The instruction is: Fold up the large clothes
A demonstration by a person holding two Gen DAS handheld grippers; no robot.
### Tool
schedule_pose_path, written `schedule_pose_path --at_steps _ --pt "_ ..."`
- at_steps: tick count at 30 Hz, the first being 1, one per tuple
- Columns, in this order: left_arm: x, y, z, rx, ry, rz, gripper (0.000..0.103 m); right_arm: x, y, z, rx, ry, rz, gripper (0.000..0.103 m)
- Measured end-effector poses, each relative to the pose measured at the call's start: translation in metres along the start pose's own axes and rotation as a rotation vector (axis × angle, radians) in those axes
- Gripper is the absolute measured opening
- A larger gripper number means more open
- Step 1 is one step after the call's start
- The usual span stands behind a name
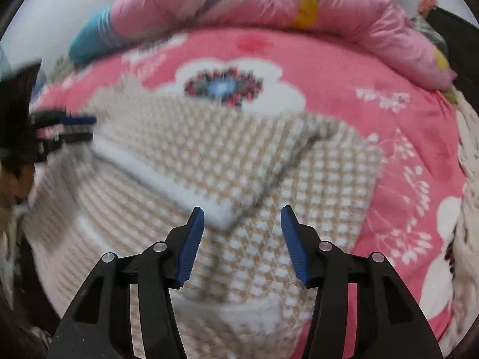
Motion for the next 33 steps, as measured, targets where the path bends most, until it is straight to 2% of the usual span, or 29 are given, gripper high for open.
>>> schedule_pose_path --at_steps 2,4,5,6,7,8,9,11,12,14,15,18,19,22,26,28,29,30,33 --pt "0.007 0.010 0.010 0.043 0.009 0.001 0.039 -0.015 0.010 0.002 0.038 0.042 -0.013 0.050" --pt "0.010 0.015 0.002 0.032 0.035 0.031 0.040 -0.030 0.018 -0.012 0.053 0.020 -0.005 0.050" --pt "0.007 0.012 -0.008 0.005 0.073 0.048 0.042 -0.036 0.021 -0.024 0.050 0.006 0.001 0.050" --pt "0.006 0.009 -0.021 -0.033 0.101 0.063 0.050 -0.038 0.015 -0.041 0.020 -0.005 -0.007 0.050" --pt "0.001 -0.004 -0.040 -0.105 0.134 0.091 0.056 -0.036 0.010 -0.059 -0.028 -0.016 -0.019 0.050" --pt "-0.002 -0.013 -0.052 -0.151 0.140 0.118 0.057 -0.034 0.002 -0.074 -0.055 -0.040 -0.020 0.050" --pt "-0.004 -0.021 -0.059 -0.159 0.131 0.160 0.058 -0.034 0.003 -0.075 -0.043 -0.059 -0.007 0.050" --pt "-0.006 -0.021 -0.046 -0.116 0.133 0.199 0.058 -0.038 0.000 -0.054 -0.035 -0.104 -0.009 0.050" --pt "-0.006 -0.022 -0.033 -0.104 0.137 0.220 0.058 -0.044 -0.004 -0.036 -0.025 -0.090 -0.028 0.053" --pt "-0.007 -0.028 -0.002 -0.067 0.144 0.244 0.058 -0.051 -0.015 -0.005 0.020 -0.026 -0.047 0.069" --pt "-0.006 -0.032 0.010 -0.050 0.148 0.247 0.058 -0.055 -0.019 0.012 0.046 -0.010 -0.049 0.080" --pt "-0.008 -0.055 0.056 -0.015 0.200 0.240 0.067 -0.076 -0.048 0.051 0.100 0.030 -0.031 0.085" --pt "-0.008 -0.066 0.067 -0.010 0.212 0.240 0.069 -0.083 -0.057 0.057 0.108 0.050 -0.029 0.090" --pt "-0.013 -0.103 0.099 0.006 0.269 0.253 0.073 -0.102 -0.084 0.055 0.100 0.091 -0.022 0.092" --pt "-0.019 -0.153 0.120 0.038 0.310 0.285 0.073 -0.118 -0.116 0.028 0.070 0.066 0.018 0.092" --pt "-0.019 -0.169 0.122 0.063 0.291 0.307 0.073 -0.113 -0.136 -0.001 -0.008 0.051 -0.008 0.092" --pt "-0.020 -0.174 0.122 0.069 0.280 0.313 0.073 -0.111 -0.141 -0.008 -0.019 0.059 -0.030 0.092" --pt "-0.019 -0.178 0.120 0.077 0.263 0.316 0.070 -0.109 -0.141 -0.010 0.005 0.097 -0.071 0.093" --pt "-0.015 -0.179 0.113 0.098 0.220 0.305 0.056 -0.108 -0.138 -0.007 0.008 0.138 -0.092 0.094"
Point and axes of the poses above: each gripper's, at about its wrist camera, not at the fingertips, and z roughly against the way its jaws point, x to its right, y to its top, the point moved 10 cm from there along -z, roughly the way its jaws point, and after that the axes turned 6 degrees about -z, right-handed, at the moved point
